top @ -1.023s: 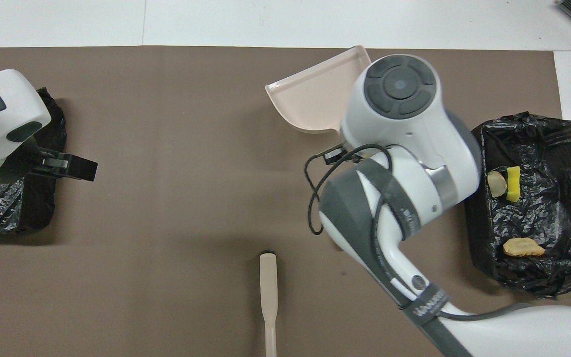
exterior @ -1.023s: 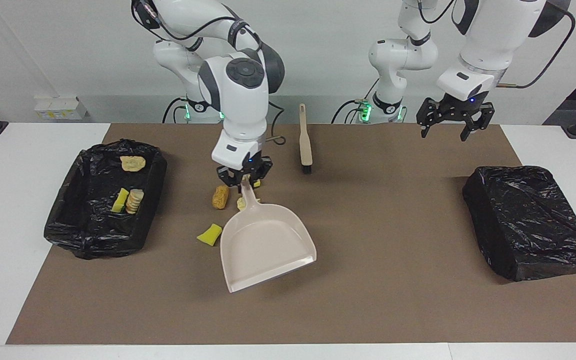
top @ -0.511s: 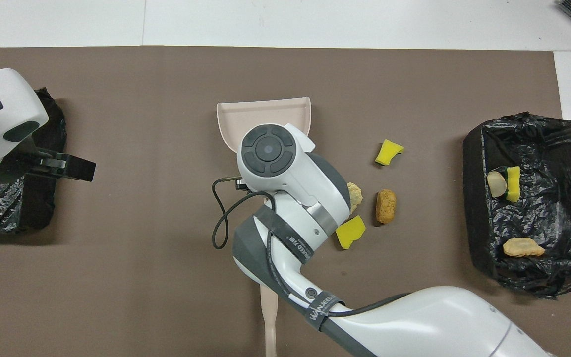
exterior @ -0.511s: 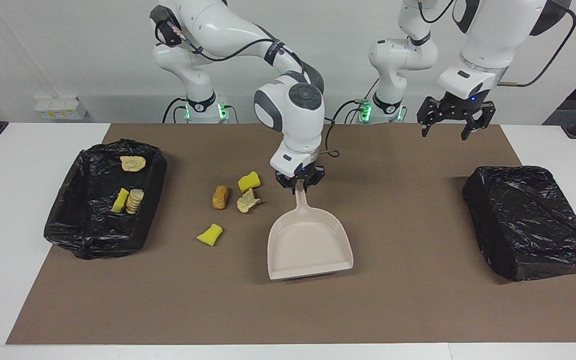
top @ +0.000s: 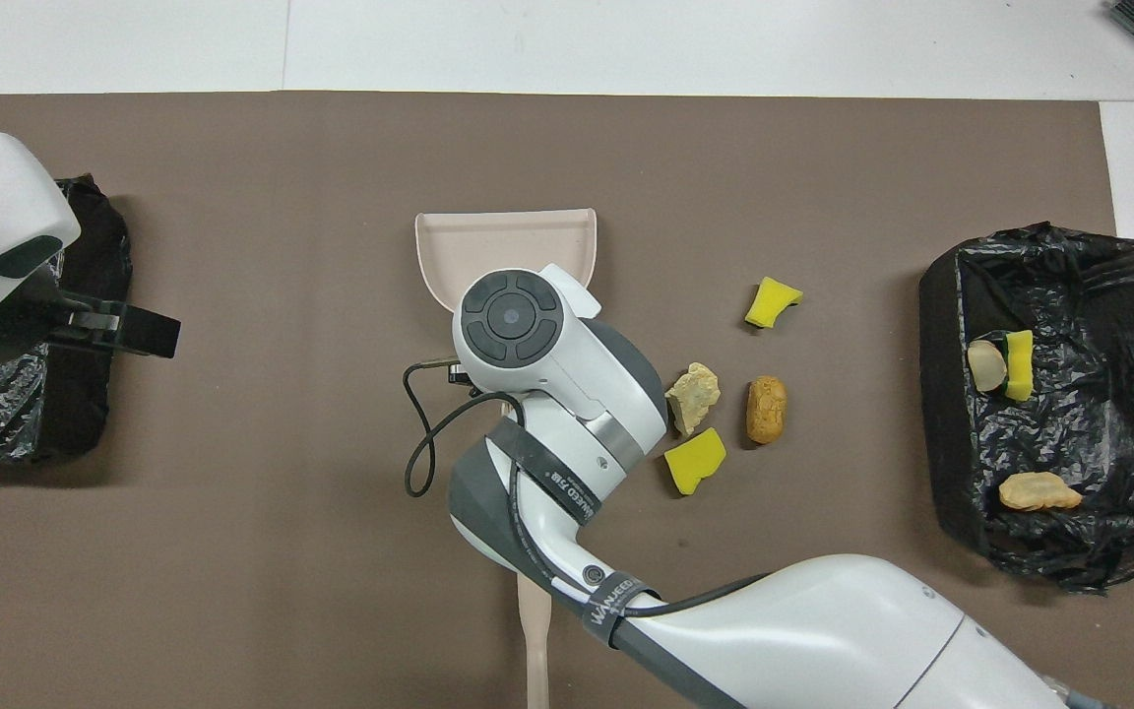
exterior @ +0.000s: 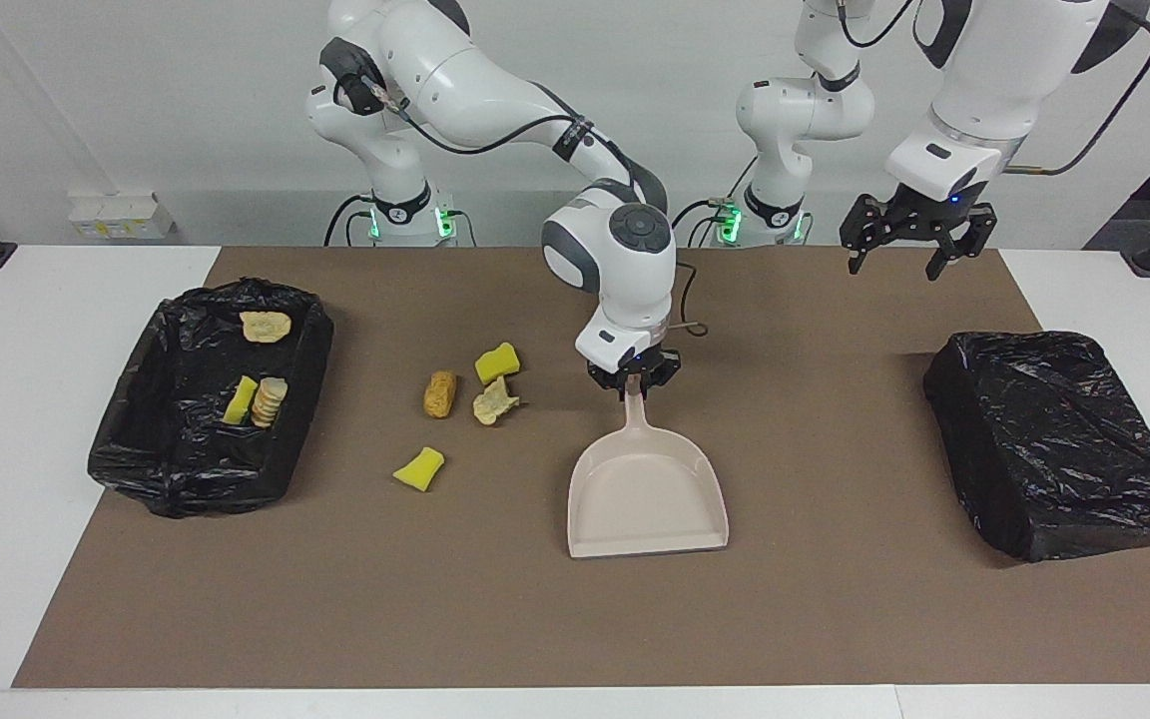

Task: Sweep and dump trash in bin
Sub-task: 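Return the empty dustpan to the table center with the right gripper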

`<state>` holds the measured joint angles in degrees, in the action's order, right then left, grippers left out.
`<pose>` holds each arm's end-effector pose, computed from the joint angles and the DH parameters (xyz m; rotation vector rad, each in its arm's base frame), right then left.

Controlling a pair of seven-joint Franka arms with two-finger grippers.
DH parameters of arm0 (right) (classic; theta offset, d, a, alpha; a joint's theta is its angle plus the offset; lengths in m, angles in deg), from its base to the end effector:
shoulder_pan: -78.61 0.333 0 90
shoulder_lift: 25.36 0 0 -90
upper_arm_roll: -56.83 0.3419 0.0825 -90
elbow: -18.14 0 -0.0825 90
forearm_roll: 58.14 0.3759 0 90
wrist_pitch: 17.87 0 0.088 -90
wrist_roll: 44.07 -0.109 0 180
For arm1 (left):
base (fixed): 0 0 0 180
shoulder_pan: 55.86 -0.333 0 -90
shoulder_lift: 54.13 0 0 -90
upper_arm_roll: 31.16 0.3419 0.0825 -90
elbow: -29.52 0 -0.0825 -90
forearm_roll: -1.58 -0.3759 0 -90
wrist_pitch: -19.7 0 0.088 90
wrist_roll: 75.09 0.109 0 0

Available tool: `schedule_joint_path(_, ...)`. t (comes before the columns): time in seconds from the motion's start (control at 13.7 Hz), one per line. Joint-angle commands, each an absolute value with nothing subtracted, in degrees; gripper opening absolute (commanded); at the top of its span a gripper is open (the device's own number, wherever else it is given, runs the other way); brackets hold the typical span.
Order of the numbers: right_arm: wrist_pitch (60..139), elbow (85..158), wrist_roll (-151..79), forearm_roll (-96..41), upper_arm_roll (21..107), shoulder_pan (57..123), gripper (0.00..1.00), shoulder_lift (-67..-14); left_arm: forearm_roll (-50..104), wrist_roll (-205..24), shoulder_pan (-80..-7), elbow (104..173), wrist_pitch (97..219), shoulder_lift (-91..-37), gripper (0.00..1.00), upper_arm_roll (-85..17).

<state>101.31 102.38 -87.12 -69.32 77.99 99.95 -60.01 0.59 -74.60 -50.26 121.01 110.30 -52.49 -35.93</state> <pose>0.5705 0.4386 0.3706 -3.0850 -0.0261 -0.0192 0.5292 -0.0957 0.6527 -3.1090 0.2956 -0.0229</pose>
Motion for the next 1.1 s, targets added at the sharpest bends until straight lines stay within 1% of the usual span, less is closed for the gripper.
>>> schedule_joint_path(0.0, 101.7, 102.6, -87.7, -68.8, 78.3, 100.1, 1.0, -59.7, 1.4, -73.9, -51.6, 117.4, 108.5, -54.6, 1.0, -36.4)
schedule_joint_path(0.07, 100.9, 102.8, -87.6, -68.8, 78.4, 99.8, 1.0, -58.9, 1.4, -74.1, -51.4, 117.4, 108.8, -54.4, 1.0, -36.6)
schedule_joint_path(0.22, 94.9, 103.1, -87.1, -67.9, 78.5, 99.4, 1.0, -54.7, 1.3, -74.4, -51.4, 117.6, 109.1, -54.0, 1.0, -36.6)
schedule_joint_path(0.37, 90.5, 106.6, -87.0, -66.7, 78.5, 99.3, 1.0, -48.9, 1.3, -74.6, -51.5, 117.9, 109.0, -53.9, 1.0, -36.6)
schedule_joint_path(0.51, 89.1, 112.4, -86.7, -60.8, 78.5, 99.4, 1.0, -42.3, 1.3, -74.6, -51.5, 118.2, 109.0, -53.8, 1.0, -36.6)
schedule_joint_path(0.66, 87.3, 117.4, -87.8, -56.4, 78.6, 100.8, 1.0, -37.7, 1.3, -74.6, -51.5, 118.2, 108.8, -53.8, 1.0, -36.6)
schedule_joint_path(0.73, 86.8, 120.4, -87.9, -53.9, 78.6, 102.8, 1.0, -35.5, 1.3, -74.6, -51.5, 118.2, 108.8, -53.8, 1.0, -36.6)
schedule_joint_path(1.02, 89.2, 134.7, -87.5, -45.9, 78.7, 105.1, 1.0, -26.3, 1.4, -74.5, -51.5, 118.3, 108.7, -53.6, 1.0, -36.6)
